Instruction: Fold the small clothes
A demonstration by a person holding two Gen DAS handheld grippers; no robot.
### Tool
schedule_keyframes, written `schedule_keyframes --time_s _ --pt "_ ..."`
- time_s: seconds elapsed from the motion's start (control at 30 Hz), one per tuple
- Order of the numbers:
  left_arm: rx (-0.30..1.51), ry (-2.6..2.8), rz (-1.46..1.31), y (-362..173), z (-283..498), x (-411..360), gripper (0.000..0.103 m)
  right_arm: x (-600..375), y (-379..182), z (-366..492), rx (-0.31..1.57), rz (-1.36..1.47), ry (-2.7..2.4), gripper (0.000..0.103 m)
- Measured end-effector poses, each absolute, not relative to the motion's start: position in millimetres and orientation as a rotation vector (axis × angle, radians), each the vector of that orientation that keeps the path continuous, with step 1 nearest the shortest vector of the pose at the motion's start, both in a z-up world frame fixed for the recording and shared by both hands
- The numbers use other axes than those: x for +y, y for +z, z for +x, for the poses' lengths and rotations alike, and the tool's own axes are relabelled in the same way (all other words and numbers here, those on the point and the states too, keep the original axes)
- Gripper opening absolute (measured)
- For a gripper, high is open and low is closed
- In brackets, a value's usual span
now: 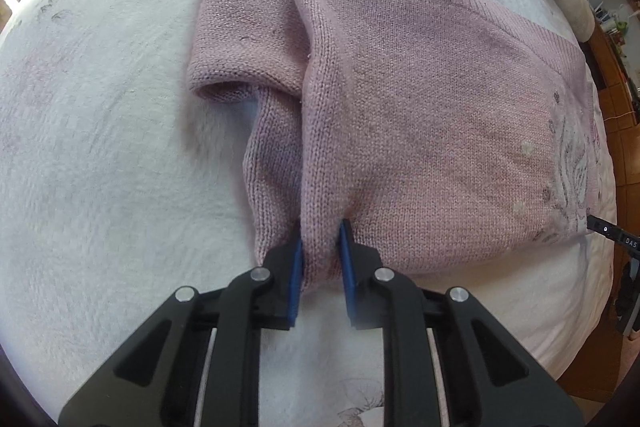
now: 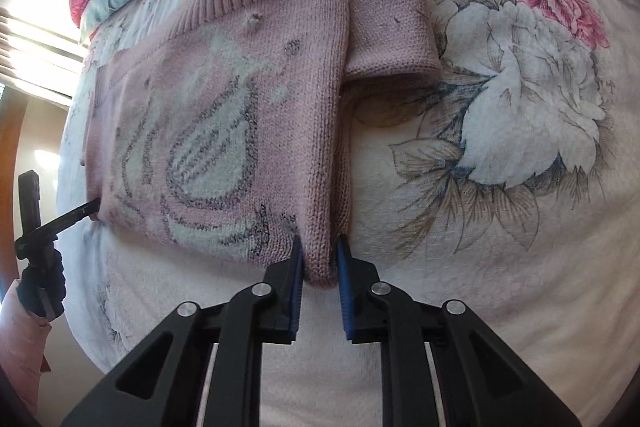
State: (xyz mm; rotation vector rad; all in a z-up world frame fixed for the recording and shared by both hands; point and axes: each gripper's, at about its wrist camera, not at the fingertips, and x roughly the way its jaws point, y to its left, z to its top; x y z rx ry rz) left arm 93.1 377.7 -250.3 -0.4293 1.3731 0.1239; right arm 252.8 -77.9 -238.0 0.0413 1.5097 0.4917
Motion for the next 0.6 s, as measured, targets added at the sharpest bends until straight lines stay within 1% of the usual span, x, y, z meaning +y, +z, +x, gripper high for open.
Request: schedule_keyframes --time_s 0.23,0.33,0.4,0.43,0.47,0.5,0.57,0.6 --pt "1.386 0.124 -0.411 -253 94 379 0.018 -83 -250 253 1.518 0.105 0.468 0.017" --pt "1.393 0.137 -0.414 -250 98 380 0.018 -85 -247 254 1.531 0.126 0.475 0.02" --pt "1.391 0.158 -0.396 -236 101 378 0.02 -94 -237 259 1.53 0.146 0.472 0.035" --pt "1.371 0.17 -0.379 -225 101 376 0.024 -97 -227 260 1.501 0.157 0.476 0.038" --pt "1.336 0.172 -0.354 -212 102 370 0.029 -102 -217 264 1.471 0.175 0.491 0.043" --pt "1.293 0.166 -0.319 -199 104 365 0.032 -105 -209 268 1.447 0.198 0.5 0.049" --pt "1.231 0.137 -0.253 -178 114 352 0.05 -109 -203 279 1.434 0.236 0.497 0.053" --pt "1.217 0.115 -0.244 -173 121 346 0.052 -109 -205 286 1.439 0.246 0.495 0.053"
